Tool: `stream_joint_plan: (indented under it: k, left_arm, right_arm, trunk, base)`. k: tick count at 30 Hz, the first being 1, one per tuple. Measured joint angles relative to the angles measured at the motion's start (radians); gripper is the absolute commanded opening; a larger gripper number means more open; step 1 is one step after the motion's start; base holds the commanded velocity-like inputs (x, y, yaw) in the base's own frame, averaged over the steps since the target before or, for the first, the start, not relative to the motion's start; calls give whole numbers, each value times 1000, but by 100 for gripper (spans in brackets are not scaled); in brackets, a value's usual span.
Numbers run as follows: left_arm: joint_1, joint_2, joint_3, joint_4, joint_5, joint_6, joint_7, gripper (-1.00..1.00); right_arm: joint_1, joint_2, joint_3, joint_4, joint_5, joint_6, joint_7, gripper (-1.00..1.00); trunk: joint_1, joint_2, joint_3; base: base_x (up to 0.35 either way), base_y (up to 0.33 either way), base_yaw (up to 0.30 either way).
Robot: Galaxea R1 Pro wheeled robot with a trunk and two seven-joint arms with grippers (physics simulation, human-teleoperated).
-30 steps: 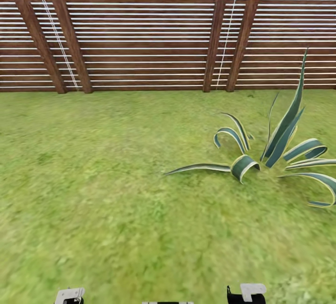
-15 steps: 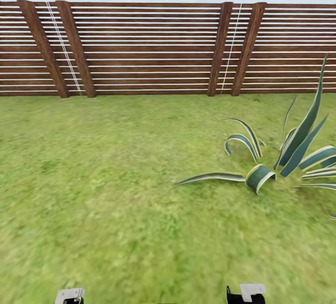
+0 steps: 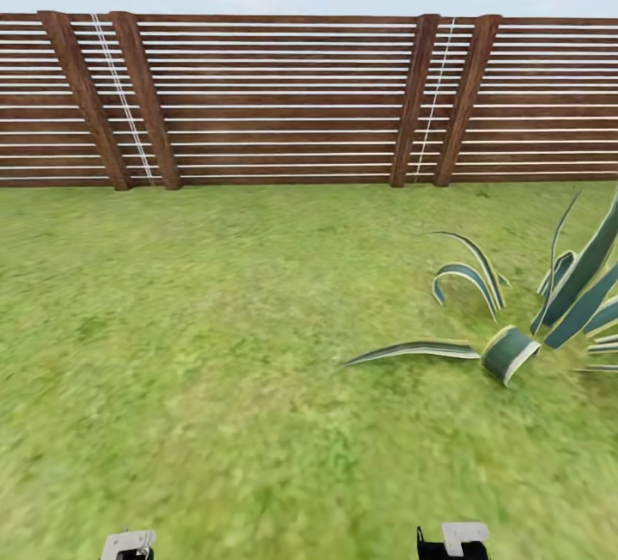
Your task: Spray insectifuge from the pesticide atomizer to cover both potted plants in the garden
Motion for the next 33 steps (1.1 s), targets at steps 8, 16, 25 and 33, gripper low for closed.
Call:
stream_joint_plan:
  k: [8, 16, 25, 33]
  left_arm:
    - [0, 0, 0, 0, 0, 0, 0, -100]
    - [0, 0, 0, 0, 0, 0, 0, -100]
    - [0, 0, 0, 0, 0, 0, 0, -100]
    - [0, 0, 0, 0, 0, 0, 0, -100]
  right_arm:
    - [0, 0, 0, 0, 0, 0, 1, 100]
    - [0, 0, 0, 0, 0, 0, 1, 100]
    - [0, 1, 0, 0, 0, 0, 1, 100]
    - [0, 1, 0, 0, 0, 0, 1, 100]
  trunk:
    - [0, 0, 12]
    - [0, 0, 21]
    - [0, 0, 23]
    - [0, 0, 23]
  base:
    - [293, 196, 0]
    - [301, 181, 0]
    - [301, 180, 0]
    - [301, 180, 0]
